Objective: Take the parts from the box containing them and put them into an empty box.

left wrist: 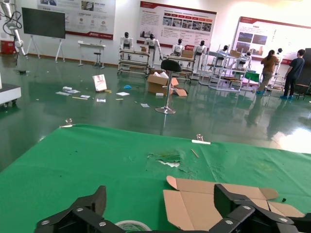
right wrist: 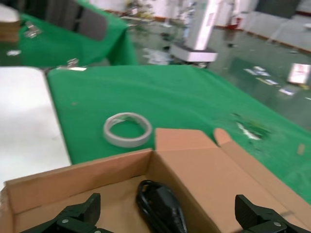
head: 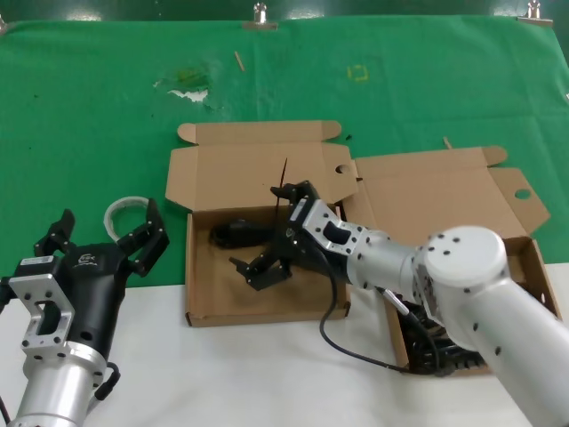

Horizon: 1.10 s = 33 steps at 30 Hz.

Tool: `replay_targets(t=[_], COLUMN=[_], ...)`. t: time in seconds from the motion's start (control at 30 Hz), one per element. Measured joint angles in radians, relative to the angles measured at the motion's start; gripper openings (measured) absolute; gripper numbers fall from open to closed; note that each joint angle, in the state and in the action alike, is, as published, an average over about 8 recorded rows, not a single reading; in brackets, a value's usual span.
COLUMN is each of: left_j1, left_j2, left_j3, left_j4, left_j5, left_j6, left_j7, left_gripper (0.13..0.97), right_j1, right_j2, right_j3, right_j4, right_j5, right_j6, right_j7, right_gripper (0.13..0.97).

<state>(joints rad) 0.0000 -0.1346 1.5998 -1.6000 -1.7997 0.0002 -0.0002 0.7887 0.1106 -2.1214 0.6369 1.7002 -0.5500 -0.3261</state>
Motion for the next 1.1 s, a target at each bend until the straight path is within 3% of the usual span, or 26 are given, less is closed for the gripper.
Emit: replay_targets(t=[0.07,0.2,0.47,0.77,1.1], left_j1=[0.000,0.000,0.000,0.000,0.000], left_j2=[0.000,0.000,0.000,0.000,0.000], left_j3=[0.000,0.000,0.000,0.000,0.000], left_j4=[0.000,0.000,0.000,0.000,0.000], left_j5=[0.000,0.000,0.000,0.000,0.000], left_j6=[0.000,0.000,0.000,0.000,0.000], left_j7=[0.000,0.000,0.001,0.000,0.000], left_gripper=[0.745,0.745,0.883,0.955,0.966], right_j1=[-0.034,-0.100,-0.234,-0.384,-0.551], right_j2=[0.008,0.024,0.056,0.092,0.132], right_j3=[0.022,0.066,0.155,0.254,0.364], right_j4=[0.041,0.121,0.285,0.469,0.673], right_j5=[0.004,0.013,0.030,0.049,0.070], right_j6=[0.023,0.070,0.163,0.268,0.384], right_j7=[0.014,0.041,0.097,0.159,0.228], right_gripper=[0.936,0.947,0.966,0.966,0.966])
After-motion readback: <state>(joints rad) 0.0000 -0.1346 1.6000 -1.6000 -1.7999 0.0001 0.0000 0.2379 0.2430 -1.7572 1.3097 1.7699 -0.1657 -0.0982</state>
